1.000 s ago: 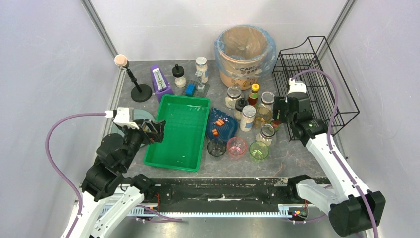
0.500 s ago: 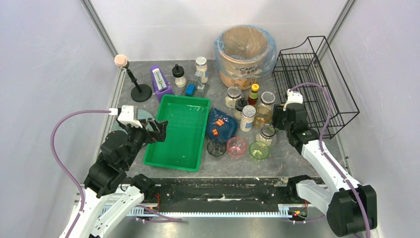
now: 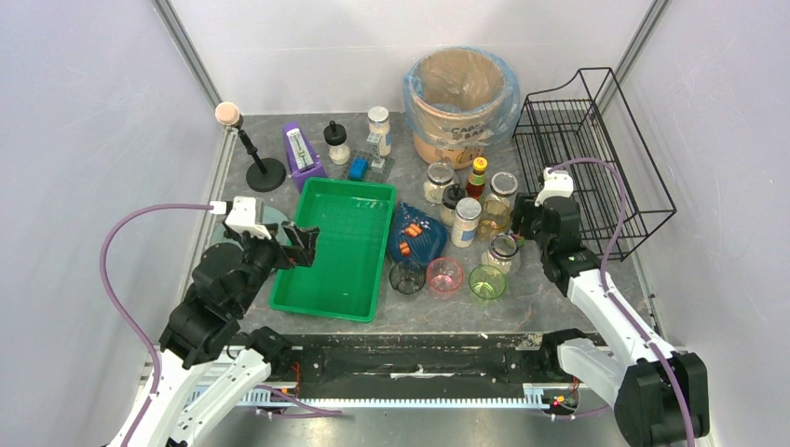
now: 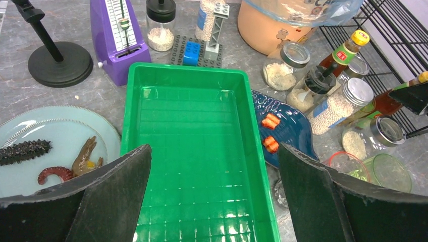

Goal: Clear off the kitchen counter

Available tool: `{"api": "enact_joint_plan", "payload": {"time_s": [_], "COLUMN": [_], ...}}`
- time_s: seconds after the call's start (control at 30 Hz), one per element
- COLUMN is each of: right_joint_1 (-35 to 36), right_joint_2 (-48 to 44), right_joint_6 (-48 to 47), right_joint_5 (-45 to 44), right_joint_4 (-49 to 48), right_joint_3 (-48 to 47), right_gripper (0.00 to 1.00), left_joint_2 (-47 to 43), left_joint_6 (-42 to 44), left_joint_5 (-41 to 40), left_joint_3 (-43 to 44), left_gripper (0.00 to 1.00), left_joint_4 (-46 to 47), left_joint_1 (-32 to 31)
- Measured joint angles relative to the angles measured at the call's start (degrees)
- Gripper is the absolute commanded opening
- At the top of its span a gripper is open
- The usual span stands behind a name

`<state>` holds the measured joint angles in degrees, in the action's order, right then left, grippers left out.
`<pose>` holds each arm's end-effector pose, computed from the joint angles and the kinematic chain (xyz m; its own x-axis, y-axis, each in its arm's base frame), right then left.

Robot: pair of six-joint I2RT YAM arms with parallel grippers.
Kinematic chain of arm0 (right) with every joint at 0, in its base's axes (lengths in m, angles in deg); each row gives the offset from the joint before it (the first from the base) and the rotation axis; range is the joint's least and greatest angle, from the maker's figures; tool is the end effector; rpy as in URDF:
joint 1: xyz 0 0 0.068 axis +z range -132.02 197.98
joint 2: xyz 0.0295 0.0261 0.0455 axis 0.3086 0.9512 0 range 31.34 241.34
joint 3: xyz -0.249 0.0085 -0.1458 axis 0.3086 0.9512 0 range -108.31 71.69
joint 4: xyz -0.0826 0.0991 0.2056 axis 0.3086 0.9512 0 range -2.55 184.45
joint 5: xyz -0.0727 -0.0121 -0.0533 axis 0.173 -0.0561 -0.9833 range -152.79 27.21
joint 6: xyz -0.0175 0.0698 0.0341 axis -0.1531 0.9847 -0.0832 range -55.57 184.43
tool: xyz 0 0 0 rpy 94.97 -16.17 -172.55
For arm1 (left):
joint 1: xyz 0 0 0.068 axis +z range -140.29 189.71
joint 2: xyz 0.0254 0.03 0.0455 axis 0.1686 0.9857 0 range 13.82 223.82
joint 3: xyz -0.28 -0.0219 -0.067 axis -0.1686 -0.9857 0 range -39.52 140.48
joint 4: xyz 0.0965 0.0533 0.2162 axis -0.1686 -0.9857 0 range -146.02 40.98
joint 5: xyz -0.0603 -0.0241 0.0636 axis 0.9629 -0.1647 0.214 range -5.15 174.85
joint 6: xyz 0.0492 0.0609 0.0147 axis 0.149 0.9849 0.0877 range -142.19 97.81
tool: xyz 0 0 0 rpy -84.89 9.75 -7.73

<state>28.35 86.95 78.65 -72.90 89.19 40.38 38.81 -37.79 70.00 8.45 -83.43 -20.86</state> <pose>0.2171 0.0275 0.2449 -0.4240 0.1682 -0.8899 0.0845 0.9857 0.1460 0.0837 -0.0291 0.3472 -0.2383 -0.1610 -0.9577 0.2193 0.9518 -0.2146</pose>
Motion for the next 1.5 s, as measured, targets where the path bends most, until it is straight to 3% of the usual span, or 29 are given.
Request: {"api": "enact_joint_plan", "payload": {"time_s": [0.27,0.5,0.63,0.87,1.23,1.5], "right_joint_1": [-0.2,-0.4,-0.4,-0.4,-0.5,-5.9], "right_joint_2": [-0.1,-1.0,-1.0,3.5,14.8,23.8], "right_joint_6": [-0.9,-1.9,-3.0,-5.0,-9.1,-12.4], "right_joint_5": [0.9,2.6,3.7,5.5,3.7,-0.4], "right_joint_4": [-1.8,2.3,12.3,24.8,30.5,28.7], "right_joint_3": [0.0,-1.4,-7.9,-31.4,-61.3,-70.7], "right_gripper": [0.33,0.0,0.0,0.0,0.0,0.0], "left_joint_2": [0.7,0.6,-0.2,-2.3,-3.1,-2.8], "left_joint_6": [0.0,0.0,0.0,1.2,4.4,4.8], "left_joint_5": [0.0,0.1,0.0,-1.6,-5.3,-6.2], "left_joint_3": [-0.2,-1.5,-2.6,-5.3,-10.0,-12.0], "left_gripper": [0.99,0.99,0.99,0.99,0.99,0.99], "left_joint_4": [0.2,0.2,0.3,1.1,3.8,5.4], "left_joint_1": [-0.7,-0.7,-0.7,-0.7,-0.7,-0.7]}}
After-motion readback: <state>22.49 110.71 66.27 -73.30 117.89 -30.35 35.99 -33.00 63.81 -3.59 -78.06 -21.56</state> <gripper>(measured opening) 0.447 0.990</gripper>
